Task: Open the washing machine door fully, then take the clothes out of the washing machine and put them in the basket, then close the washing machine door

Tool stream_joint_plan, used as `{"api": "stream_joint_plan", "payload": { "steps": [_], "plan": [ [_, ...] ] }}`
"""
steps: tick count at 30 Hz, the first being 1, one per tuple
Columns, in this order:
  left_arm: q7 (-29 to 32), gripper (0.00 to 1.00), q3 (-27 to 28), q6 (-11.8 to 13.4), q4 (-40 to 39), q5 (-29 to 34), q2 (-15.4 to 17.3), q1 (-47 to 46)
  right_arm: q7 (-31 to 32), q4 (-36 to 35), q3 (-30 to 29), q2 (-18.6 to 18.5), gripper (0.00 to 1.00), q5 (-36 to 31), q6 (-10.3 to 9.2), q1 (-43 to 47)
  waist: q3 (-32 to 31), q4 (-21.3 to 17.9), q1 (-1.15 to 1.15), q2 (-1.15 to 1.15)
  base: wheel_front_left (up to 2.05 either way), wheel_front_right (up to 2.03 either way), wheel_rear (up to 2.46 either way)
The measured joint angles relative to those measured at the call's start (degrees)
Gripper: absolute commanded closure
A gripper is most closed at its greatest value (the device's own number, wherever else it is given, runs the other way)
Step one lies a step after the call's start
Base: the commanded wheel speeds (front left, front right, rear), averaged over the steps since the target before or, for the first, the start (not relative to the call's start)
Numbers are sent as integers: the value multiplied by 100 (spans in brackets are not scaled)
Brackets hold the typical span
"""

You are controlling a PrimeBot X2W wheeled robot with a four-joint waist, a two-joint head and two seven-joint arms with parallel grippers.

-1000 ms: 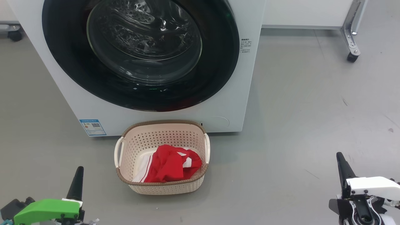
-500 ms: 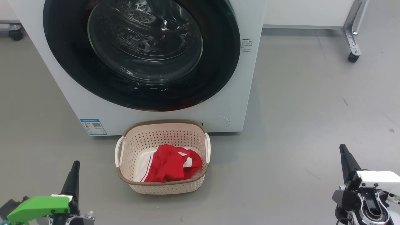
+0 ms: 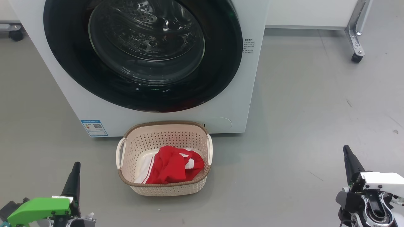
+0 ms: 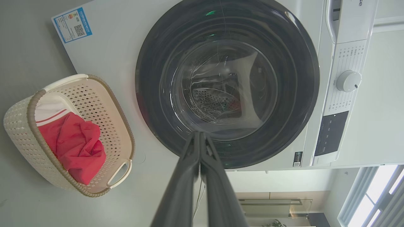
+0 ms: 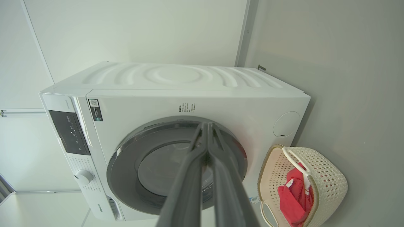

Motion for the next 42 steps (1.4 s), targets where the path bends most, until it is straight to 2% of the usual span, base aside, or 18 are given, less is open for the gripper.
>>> {"api": "stream_joint_plan", "payload": {
  "steps": [42],
  "plan": [
    [48, 100, 18, -1, 66, 0, -8, -24, 1, -1, -14, 0, 100, -1, 0, -1, -1, 1, 0, 0, 0, 0, 0]
  ]
}}
